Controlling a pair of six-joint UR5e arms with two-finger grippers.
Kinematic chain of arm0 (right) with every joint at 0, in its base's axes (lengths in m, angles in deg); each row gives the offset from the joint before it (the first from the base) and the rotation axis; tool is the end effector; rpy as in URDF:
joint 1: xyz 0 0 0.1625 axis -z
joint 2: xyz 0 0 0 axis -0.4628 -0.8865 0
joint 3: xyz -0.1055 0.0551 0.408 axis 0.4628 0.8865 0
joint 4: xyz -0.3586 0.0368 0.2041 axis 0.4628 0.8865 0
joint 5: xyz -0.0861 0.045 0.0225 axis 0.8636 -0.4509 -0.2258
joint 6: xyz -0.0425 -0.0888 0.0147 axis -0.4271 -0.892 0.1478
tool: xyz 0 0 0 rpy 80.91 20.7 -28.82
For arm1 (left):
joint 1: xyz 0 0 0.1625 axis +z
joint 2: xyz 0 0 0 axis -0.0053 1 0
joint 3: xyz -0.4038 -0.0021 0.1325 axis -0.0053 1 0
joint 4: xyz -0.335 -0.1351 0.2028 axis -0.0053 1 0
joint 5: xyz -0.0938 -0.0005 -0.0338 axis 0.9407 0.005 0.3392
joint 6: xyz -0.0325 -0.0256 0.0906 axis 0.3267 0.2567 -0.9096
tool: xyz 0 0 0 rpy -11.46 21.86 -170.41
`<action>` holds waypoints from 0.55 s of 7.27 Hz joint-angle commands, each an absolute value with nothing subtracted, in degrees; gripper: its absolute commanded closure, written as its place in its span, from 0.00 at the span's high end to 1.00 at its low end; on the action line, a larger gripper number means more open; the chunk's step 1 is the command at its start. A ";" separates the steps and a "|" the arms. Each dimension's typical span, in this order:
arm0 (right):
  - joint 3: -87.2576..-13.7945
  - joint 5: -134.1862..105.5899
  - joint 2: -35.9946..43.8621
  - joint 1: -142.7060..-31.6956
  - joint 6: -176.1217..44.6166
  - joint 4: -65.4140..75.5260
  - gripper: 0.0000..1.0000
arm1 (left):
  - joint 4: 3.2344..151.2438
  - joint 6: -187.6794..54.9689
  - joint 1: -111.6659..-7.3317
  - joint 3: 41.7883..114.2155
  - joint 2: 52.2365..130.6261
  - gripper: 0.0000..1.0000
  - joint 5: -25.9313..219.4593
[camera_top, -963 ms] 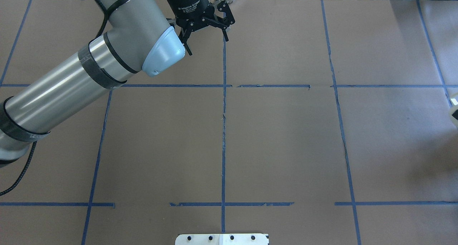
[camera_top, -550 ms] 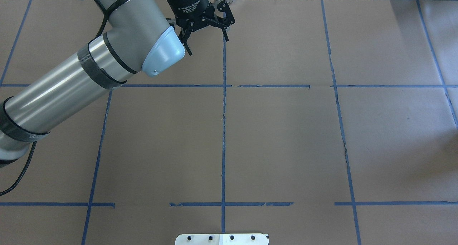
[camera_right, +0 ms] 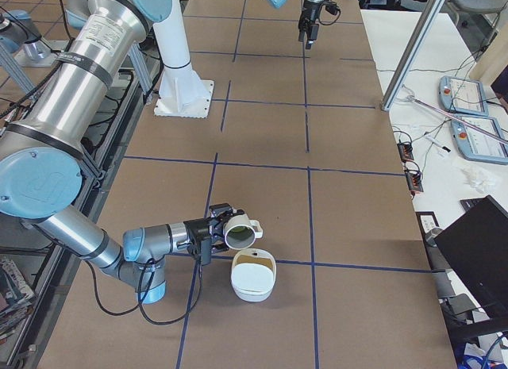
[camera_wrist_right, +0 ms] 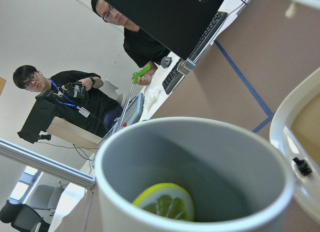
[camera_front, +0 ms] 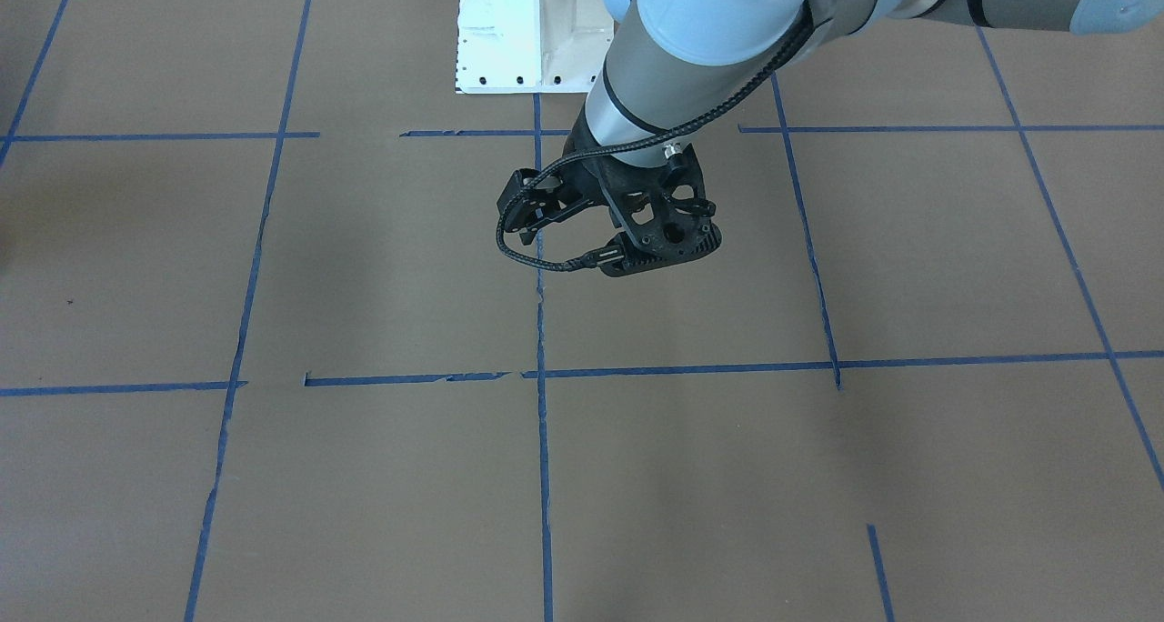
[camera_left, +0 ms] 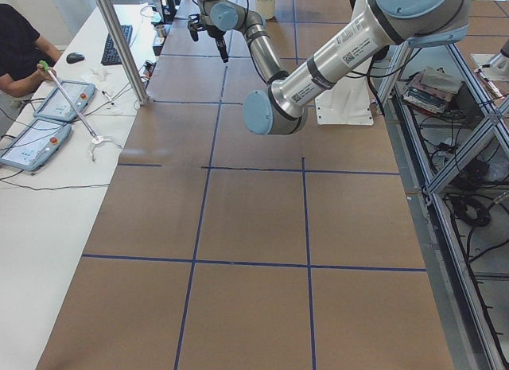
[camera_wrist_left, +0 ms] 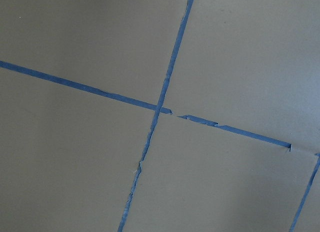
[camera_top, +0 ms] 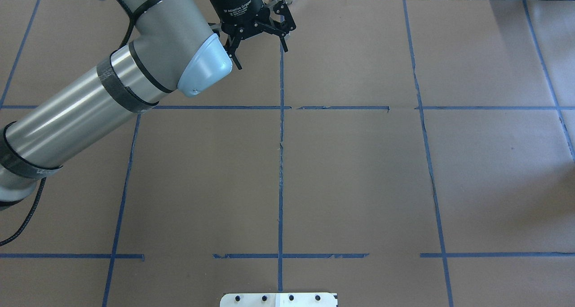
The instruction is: Left arm hands cup to right arm to dump lemon
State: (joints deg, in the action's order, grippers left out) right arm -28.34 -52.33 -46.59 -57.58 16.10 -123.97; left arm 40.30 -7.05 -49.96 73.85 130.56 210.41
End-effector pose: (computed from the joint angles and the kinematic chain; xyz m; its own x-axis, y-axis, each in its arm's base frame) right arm -0.0148 -0.2181 0.7244 -0.1643 0.0519 0.9850 -0.8414 0.5139 -0.1674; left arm 0.4088 -0.5781 0.0391 0.4996 -0.2889 -0.8167 0.0789 0.9540 -0.2892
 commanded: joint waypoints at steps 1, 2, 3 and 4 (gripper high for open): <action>-28.20 -55.14 -44.83 -61.64 25.26 -124.51 0.04 | 40.32 -7.08 -50.05 73.87 130.55 1.00 210.32; -27.93 -59.61 -43.87 -66.11 29.94 -124.43 0.04 | 40.32 -7.08 -50.05 73.87 130.46 1.00 210.32; -27.50 -60.09 -42.73 -67.72 34.85 -124.51 0.04 | 40.32 -7.08 -50.05 73.87 130.46 1.00 210.32; -27.40 -60.18 -42.45 -68.69 39.17 -124.51 0.04 | 40.32 -7.08 -49.96 73.87 130.46 1.00 210.32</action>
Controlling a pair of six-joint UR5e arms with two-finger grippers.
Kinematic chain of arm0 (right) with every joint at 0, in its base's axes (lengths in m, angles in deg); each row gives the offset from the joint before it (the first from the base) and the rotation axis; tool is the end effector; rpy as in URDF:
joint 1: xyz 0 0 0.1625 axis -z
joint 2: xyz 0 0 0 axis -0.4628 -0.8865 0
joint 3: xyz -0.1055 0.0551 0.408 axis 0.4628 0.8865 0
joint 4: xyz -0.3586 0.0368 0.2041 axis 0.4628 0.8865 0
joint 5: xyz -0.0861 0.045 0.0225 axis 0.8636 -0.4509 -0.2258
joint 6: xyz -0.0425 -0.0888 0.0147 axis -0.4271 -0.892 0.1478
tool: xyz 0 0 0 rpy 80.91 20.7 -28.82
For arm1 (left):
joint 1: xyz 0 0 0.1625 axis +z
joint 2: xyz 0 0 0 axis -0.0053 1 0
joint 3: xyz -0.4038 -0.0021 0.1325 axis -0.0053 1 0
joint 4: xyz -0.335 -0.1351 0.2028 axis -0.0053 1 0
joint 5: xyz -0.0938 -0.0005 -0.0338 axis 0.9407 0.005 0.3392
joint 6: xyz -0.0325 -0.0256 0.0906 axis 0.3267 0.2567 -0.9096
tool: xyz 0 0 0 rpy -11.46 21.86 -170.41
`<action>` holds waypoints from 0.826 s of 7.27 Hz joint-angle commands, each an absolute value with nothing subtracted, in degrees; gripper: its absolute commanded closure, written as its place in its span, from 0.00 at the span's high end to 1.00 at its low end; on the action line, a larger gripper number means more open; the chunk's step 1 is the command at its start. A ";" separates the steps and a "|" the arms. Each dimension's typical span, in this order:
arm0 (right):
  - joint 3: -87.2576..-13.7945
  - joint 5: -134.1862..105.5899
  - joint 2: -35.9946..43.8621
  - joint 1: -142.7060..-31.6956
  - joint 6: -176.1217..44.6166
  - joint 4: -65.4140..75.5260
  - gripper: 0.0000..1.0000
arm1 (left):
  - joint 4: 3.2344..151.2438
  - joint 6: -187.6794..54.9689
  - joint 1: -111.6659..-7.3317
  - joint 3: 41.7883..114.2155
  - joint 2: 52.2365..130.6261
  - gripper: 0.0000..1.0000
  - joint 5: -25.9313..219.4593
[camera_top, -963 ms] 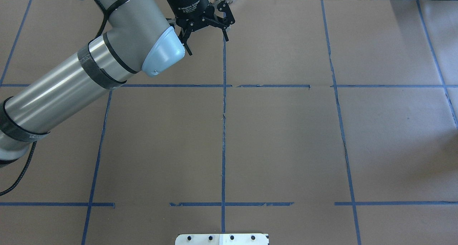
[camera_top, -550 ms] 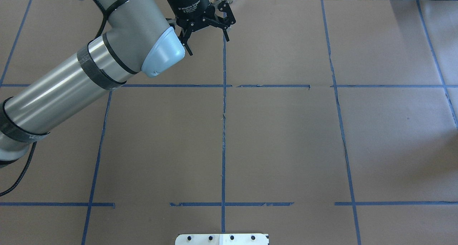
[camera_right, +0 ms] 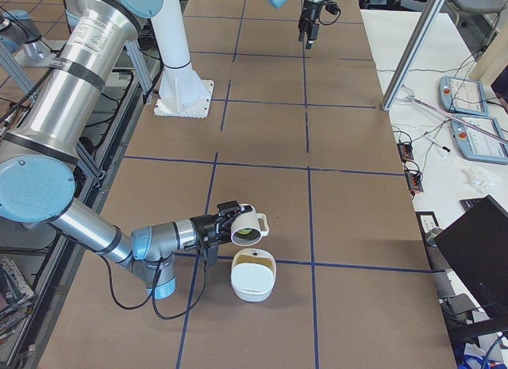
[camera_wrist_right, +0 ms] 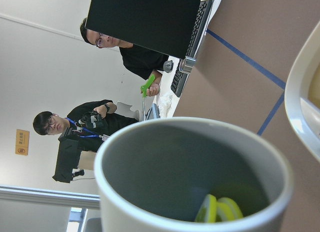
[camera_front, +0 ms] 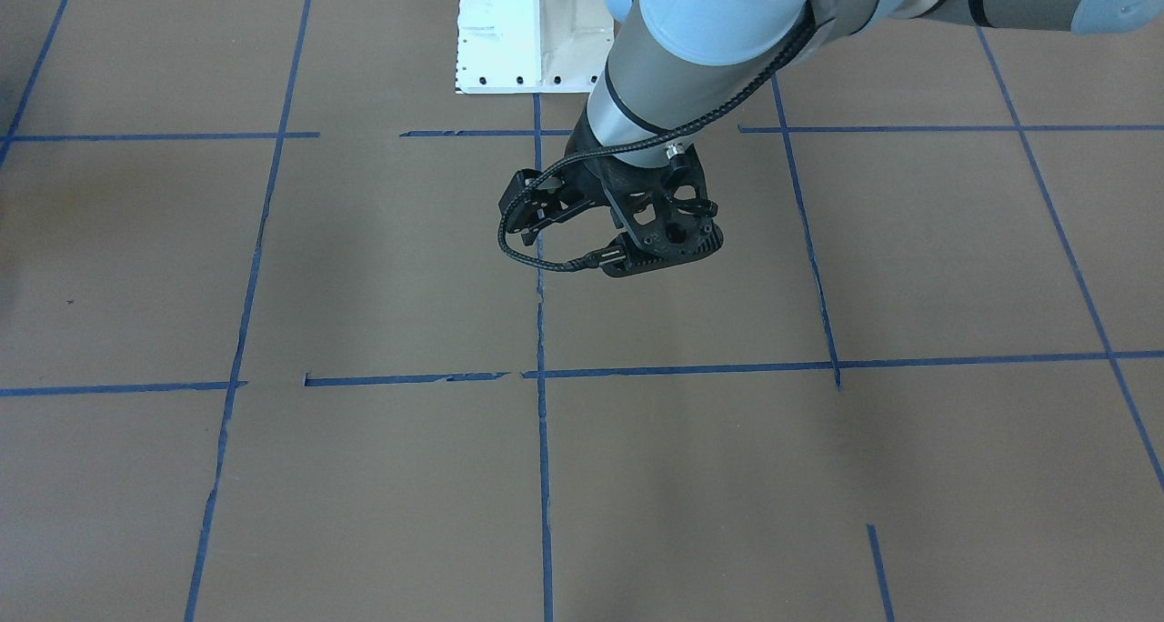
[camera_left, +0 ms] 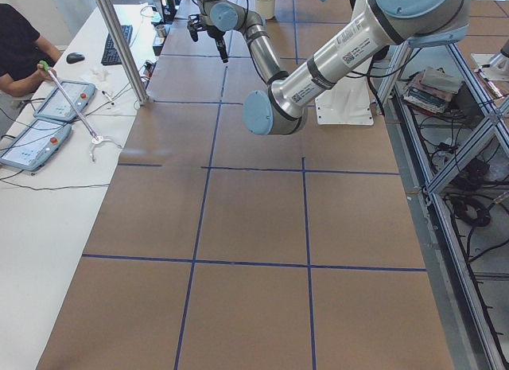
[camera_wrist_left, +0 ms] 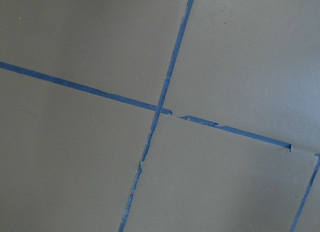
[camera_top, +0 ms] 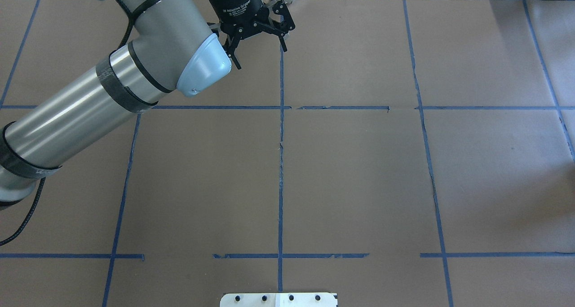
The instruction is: Left arm hands cup to right arm to dump lemon
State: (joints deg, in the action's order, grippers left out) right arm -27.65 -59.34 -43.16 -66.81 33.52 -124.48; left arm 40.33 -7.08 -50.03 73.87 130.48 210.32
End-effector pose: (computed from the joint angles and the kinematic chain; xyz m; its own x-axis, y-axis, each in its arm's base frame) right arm -0.0141 -0.2316 0.7191 -0.4522 0.1514 0.8790 -0.7528 0.4637 -0.4672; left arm 0.4081 -0.5787 0.0400 0.4999 -0.2893 -0.8163 0.0812 0.9541 -0.2884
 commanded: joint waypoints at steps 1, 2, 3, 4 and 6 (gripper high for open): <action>-27.40 -60.18 -42.10 -70.01 44.87 -124.60 0.05 | 40.32 -7.08 -49.96 73.87 130.46 1.00 210.32; -26.53 -60.18 -41.58 -70.89 49.19 -126.25 0.05 | 40.24 -7.08 -49.96 73.87 130.46 1.00 210.32; -23.74 -60.18 -40.00 -71.94 53.49 -128.53 0.05 | 40.32 -7.08 -49.96 73.87 130.46 1.00 210.14; -20.32 -60.10 -38.60 -72.04 57.37 -132.47 0.06 | 40.32 -7.08 -49.96 73.87 130.55 1.00 209.10; -19.41 -60.01 -37.79 -73.70 64.39 -134.00 0.08 | 40.32 -6.99 -49.96 73.87 130.55 1.00 208.65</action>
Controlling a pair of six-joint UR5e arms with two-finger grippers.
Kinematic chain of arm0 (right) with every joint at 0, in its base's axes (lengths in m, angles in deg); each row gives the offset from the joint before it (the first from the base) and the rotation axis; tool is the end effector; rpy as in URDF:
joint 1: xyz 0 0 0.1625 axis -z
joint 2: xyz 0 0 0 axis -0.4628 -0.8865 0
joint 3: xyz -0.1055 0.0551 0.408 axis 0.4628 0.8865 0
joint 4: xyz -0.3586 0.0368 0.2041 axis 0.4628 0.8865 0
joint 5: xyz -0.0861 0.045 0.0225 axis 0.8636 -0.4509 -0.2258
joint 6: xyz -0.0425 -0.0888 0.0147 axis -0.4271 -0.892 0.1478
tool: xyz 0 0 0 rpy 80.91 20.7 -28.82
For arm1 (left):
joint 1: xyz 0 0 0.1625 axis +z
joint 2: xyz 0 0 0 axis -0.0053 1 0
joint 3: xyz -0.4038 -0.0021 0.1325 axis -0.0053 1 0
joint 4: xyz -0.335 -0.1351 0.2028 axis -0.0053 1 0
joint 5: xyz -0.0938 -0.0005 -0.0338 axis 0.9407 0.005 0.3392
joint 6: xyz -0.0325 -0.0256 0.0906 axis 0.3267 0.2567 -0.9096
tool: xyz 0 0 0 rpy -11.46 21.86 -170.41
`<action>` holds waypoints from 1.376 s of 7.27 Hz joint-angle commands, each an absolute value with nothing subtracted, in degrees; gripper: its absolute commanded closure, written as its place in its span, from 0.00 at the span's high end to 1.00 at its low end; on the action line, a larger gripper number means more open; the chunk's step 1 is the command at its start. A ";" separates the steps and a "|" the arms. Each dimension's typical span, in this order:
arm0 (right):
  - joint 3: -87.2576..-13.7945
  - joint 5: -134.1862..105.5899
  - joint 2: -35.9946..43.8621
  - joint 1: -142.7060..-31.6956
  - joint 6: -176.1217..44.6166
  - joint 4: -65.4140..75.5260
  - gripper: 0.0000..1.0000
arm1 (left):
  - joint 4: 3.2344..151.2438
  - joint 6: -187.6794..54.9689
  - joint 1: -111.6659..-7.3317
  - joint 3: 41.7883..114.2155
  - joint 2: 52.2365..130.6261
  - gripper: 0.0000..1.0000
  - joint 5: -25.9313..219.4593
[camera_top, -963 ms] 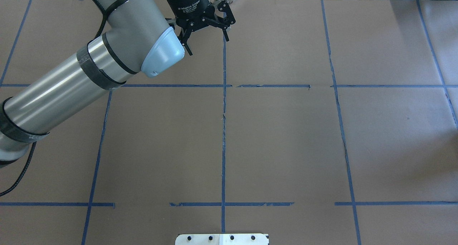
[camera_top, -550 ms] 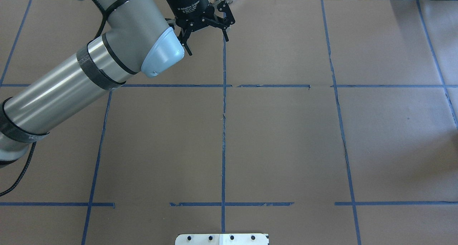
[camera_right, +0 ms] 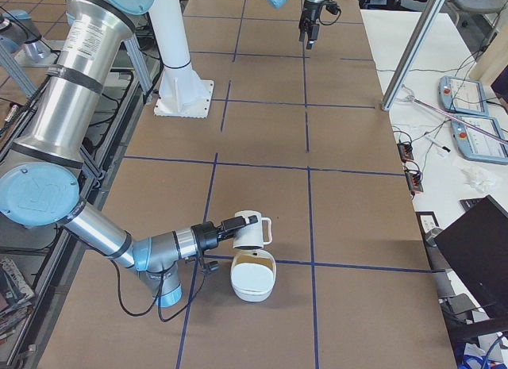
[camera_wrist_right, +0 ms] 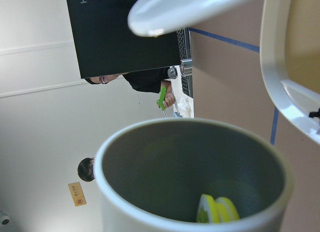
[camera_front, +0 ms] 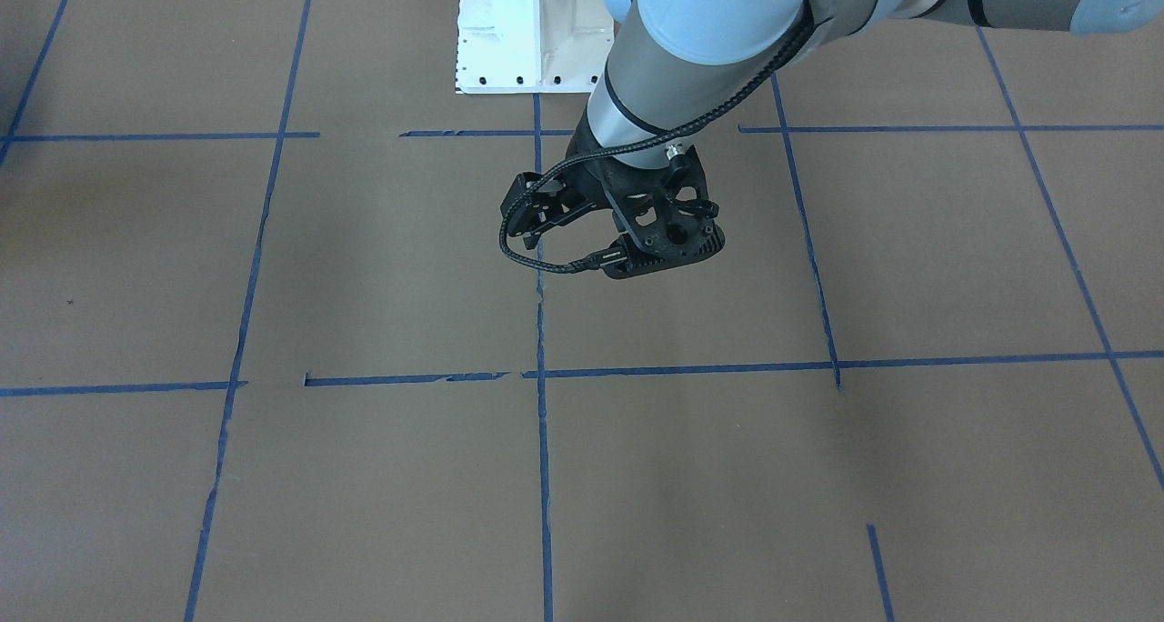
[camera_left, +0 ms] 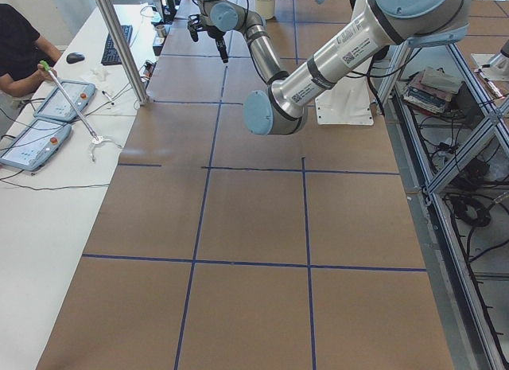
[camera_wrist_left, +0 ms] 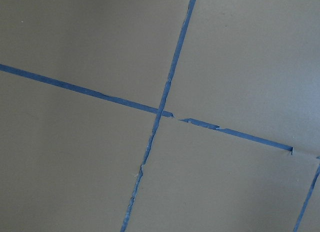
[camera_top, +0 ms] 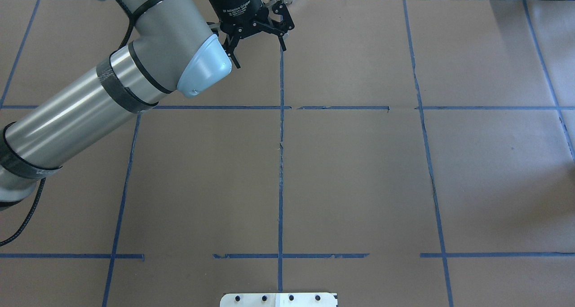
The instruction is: Left arm hands cup to right arm to dump lemon
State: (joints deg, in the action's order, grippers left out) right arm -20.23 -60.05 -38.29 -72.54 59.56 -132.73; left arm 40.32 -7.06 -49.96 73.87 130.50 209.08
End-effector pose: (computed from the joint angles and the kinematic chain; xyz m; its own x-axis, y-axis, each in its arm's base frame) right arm 0.0019 -0.2375 0.7380 -0.8031 0.2334 0.5482 -0.4504 0.3647 -0.8150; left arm 0.4083 -0.5800 0.0408 0.5052 -0.2885 -0.8133 0.0980 0.9556 -0.2780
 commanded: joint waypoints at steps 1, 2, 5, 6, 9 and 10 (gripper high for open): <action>-19.23 -59.92 -37.70 -74.58 68.35 -137.22 0.09 | 40.32 -6.99 -49.96 73.96 130.55 1.00 208.21; -18.62 -59.83 -37.62 -74.68 70.30 -138.91 0.10 | 40.32 -6.99 -49.96 74.04 130.55 1.00 208.21; -14.68 -59.83 -37.97 -74.94 78.64 -144.00 0.09 | 40.24 -6.99 -49.96 74.48 130.55 1.00 206.20; -14.66 -59.83 -37.88 -74.86 79.98 -144.55 0.09 | 40.24 -6.99 -49.96 74.48 130.55 1.00 205.14; -14.22 -59.66 -37.10 -76.08 85.16 -144.55 0.08 | 39.53 -6.38 -49.87 76.85 130.55 1.00 204.17; -13.44 -59.65 -36.74 -76.78 88.14 -144.55 0.07 | 39.53 -6.29 -49.87 76.86 130.55 1.00 203.38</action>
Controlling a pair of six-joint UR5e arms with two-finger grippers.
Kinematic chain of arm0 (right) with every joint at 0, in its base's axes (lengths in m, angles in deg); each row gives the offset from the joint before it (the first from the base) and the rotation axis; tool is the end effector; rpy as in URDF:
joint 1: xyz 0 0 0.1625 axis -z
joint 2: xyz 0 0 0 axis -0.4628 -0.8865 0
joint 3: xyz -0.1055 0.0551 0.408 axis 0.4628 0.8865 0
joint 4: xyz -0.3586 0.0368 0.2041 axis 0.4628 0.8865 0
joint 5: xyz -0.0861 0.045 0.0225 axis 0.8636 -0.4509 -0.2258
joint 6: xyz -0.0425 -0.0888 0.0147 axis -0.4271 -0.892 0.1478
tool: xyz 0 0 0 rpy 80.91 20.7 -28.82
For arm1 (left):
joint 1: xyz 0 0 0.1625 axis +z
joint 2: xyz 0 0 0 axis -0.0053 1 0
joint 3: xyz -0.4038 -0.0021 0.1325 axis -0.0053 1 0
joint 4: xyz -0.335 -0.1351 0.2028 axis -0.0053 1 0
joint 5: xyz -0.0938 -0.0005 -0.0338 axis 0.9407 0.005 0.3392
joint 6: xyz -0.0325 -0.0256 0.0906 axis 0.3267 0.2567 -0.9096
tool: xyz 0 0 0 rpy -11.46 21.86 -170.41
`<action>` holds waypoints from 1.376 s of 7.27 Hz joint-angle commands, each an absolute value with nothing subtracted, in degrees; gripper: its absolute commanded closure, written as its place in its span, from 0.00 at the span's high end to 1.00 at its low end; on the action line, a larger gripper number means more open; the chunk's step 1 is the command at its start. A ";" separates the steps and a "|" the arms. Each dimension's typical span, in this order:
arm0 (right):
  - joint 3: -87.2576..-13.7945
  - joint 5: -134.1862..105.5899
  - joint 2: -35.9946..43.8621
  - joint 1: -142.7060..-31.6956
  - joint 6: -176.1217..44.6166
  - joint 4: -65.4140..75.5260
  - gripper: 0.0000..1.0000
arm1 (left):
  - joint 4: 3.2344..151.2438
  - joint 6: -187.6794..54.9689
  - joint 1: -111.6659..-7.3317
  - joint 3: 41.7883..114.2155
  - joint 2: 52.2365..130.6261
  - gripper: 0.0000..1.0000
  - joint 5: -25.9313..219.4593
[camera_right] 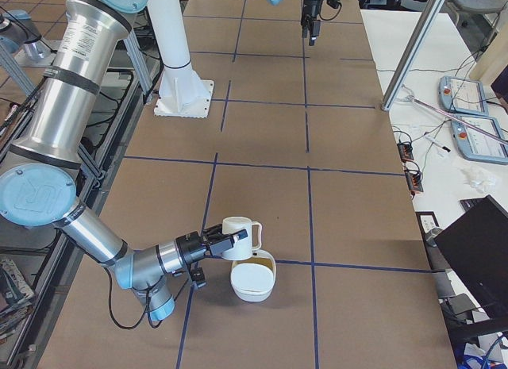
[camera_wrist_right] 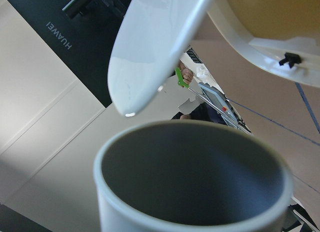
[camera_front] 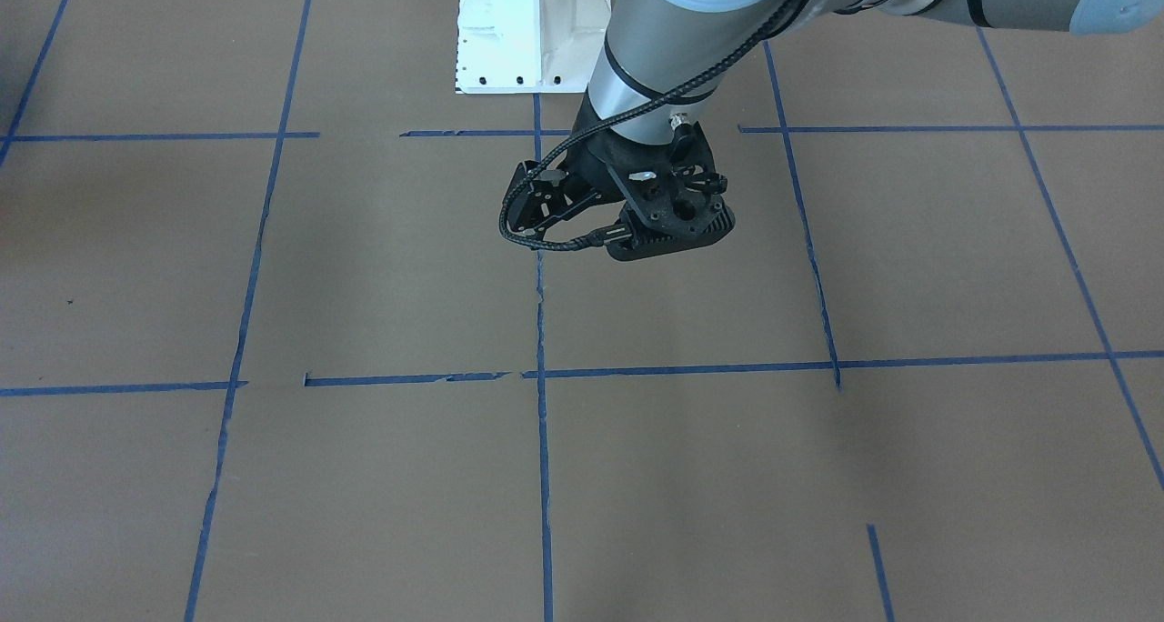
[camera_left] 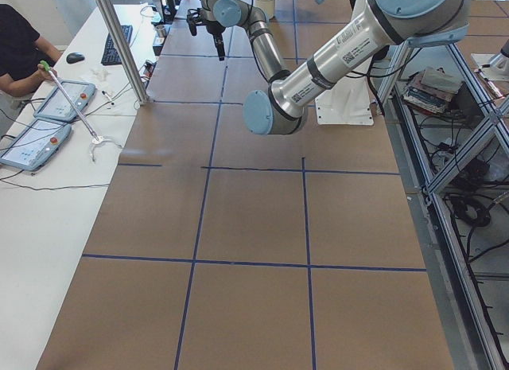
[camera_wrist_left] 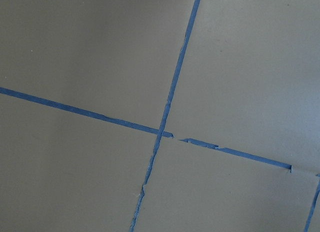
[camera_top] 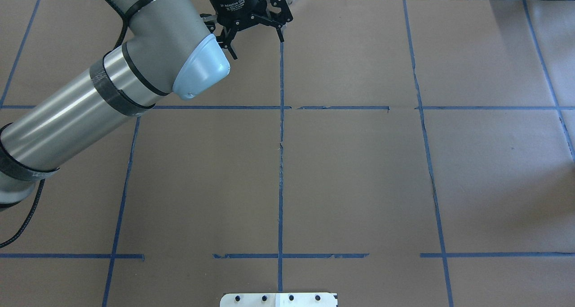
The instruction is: Left arm hands cup to right arm to dump lemon
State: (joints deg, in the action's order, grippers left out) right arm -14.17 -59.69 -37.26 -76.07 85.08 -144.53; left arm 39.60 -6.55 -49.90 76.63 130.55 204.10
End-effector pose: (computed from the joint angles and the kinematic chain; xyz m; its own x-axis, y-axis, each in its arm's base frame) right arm 0.0397 -0.2115 0.7546 -0.9510 0.2943 0.0948 0.0005 0.3083 -0.9513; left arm 0.3959 -0.5742 0.0295 0.5052 -0.2734 -0.8186 0.1670 0.9615 -0.2181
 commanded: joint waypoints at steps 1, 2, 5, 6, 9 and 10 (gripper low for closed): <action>-13.17 -59.57 -36.39 -76.79 88.51 -144.55 0.07 | 39.62 -6.29 -49.87 76.86 130.55 1.00 203.29; -13.34 -59.65 -36.30 -76.88 87.65 -144.29 0.06 | 39.62 -6.29 -49.87 76.86 130.63 1.00 203.29; -25.22 -65.09 -36.47 -76.43 60.08 -126.63 0.10 | 39.62 -6.29 -49.87 76.86 130.46 1.00 203.29; -31.12 -65.45 -37.60 -76.61 56.13 -119.23 0.14 | 39.62 -6.29 -49.87 76.86 130.11 1.00 203.37; -46.33 -67.48 -34.91 -76.61 29.98 -95.69 0.16 | 40.06 -6.20 -49.79 77.82 128.53 1.00 203.55; -53.52 -67.39 -31.93 -76.61 20.85 -81.94 0.20 | 40.15 -6.03 -49.79 77.91 128.70 1.00 203.55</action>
State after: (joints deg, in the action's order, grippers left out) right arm -45.27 -67.33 -34.95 -76.67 32.44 -96.99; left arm 40.02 -6.19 -49.82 77.73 128.79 203.52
